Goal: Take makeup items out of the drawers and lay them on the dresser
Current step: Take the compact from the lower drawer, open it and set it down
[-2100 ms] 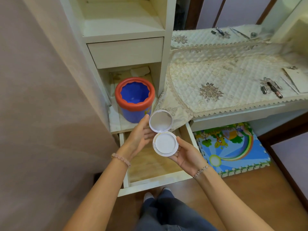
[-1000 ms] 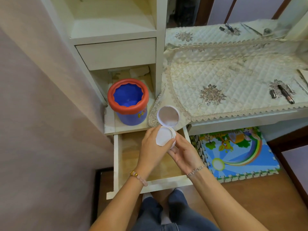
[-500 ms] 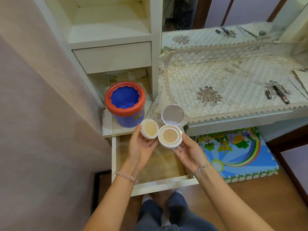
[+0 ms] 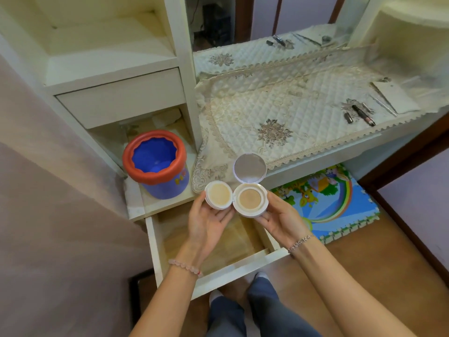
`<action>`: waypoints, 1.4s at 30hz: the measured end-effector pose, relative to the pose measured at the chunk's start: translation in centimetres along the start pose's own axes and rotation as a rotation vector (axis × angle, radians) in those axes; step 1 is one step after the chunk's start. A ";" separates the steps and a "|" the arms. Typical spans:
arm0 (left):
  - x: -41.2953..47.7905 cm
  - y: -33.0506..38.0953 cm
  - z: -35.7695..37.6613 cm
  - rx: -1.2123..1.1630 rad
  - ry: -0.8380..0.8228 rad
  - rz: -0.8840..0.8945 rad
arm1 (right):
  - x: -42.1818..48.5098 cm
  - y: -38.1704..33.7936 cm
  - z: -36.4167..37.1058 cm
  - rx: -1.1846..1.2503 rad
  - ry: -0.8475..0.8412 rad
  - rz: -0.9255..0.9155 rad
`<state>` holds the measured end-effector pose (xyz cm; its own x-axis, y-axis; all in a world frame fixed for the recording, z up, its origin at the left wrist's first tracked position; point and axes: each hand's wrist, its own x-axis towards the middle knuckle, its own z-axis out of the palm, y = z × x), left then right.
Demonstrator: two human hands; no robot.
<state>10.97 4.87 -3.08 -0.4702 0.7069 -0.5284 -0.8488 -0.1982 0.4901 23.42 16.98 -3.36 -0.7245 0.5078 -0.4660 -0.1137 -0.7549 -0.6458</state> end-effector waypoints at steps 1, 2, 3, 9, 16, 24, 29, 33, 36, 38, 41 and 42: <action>0.2 -0.1 0.1 0.007 -0.013 -0.004 | 0.0 -0.2 -0.3 -0.014 0.009 -0.003; 0.4 -0.3 0.3 0.014 -0.018 -0.007 | 0.1 -0.5 -0.5 -0.024 0.016 -0.005; 0.6 -0.4 0.5 0.021 -0.023 -0.010 | 0.2 -0.9 -0.8 -0.032 0.022 -0.007; 2.7 -1.5 2.8 0.024 -0.023 -0.026 | 1.6 -4.0 -2.6 -0.060 0.046 -0.006; 8.6 -3.1 7.4 0.012 0.036 -0.008 | 6.7 -9.3 -5.7 -0.068 0.041 0.018; 17.3 -4.6 13.2 -0.001 0.171 0.066 | 15.9 -17.8 -9.8 -0.247 0.012 0.077; 20.9 -3.6 14.2 0.008 0.233 0.121 | 20.9 -20.9 -10.9 -0.283 0.023 0.100; 22.8 -2.7 13.8 0.057 0.274 0.175 | 23.6 -21.8 -11.1 -0.266 0.035 0.131; 23.5 -2.5 13.3 0.122 0.338 0.215 | 24.8 -21.8 -11.2 -0.266 0.040 0.152; 23.8 -2.4 13.3 0.169 0.382 0.228 | 25.3 -21.5 -11.2 -0.274 0.047 0.166; 23.9 -2.5 13.3 0.290 0.461 0.270 | 25.6 -20.9 -11.2 -0.317 0.052 0.162; 23.8 -2.6 13.2 0.382 0.500 0.304 | 25.7 -20.7 -11.2 -0.334 0.056 0.152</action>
<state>5.19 31.20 -7.79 -0.8062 0.2422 -0.5398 -0.5605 -0.0204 0.8279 14.81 50.30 -8.76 -0.6764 0.4296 -0.5983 0.2272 -0.6509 -0.7243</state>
